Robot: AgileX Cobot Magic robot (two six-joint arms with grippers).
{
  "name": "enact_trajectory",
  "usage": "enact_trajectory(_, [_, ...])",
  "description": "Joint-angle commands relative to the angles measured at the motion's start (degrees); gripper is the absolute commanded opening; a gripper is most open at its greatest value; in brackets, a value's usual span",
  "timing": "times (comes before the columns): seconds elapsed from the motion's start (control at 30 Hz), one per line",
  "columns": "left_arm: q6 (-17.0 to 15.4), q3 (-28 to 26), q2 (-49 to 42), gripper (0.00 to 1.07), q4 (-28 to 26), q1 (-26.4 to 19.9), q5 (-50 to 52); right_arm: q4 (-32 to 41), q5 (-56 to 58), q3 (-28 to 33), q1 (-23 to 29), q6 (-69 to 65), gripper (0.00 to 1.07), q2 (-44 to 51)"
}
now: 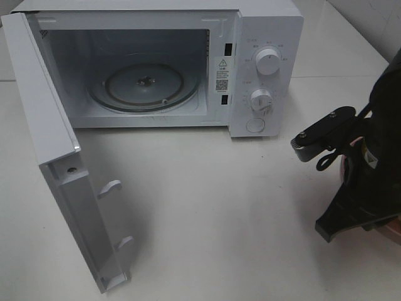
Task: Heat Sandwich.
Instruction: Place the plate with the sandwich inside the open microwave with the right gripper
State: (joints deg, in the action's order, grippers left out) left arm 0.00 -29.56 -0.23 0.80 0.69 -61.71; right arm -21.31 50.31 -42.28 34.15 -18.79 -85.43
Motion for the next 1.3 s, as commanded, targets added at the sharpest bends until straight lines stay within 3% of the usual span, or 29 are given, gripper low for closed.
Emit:
enact_trajectory(0.03, [0.0, 0.0, -1.1, 1.00, 0.1, -0.1, 0.6, -1.1, 1.4, 0.4, 3.7, 0.6, 0.00, 1.3])
enact_trajectory(0.3, [0.0, 0.0, -1.1, 1.00, 0.1, -0.1, 0.6, -1.0, 2.4, 0.4, 12.4, 3.3, 0.00, 1.4])
enact_trajectory(0.63, [0.0, 0.0, -1.1, 1.00, 0.1, -0.1, 0.6, -1.0, 3.2, 0.4, 19.5, 9.0, 0.00, 1.4])
enact_trajectory(1.3, [0.0, 0.0, -1.1, 1.00, 0.1, -0.1, 0.6, -0.9, -4.8, 0.4, 20.7, 30.1, 0.00, 1.4])
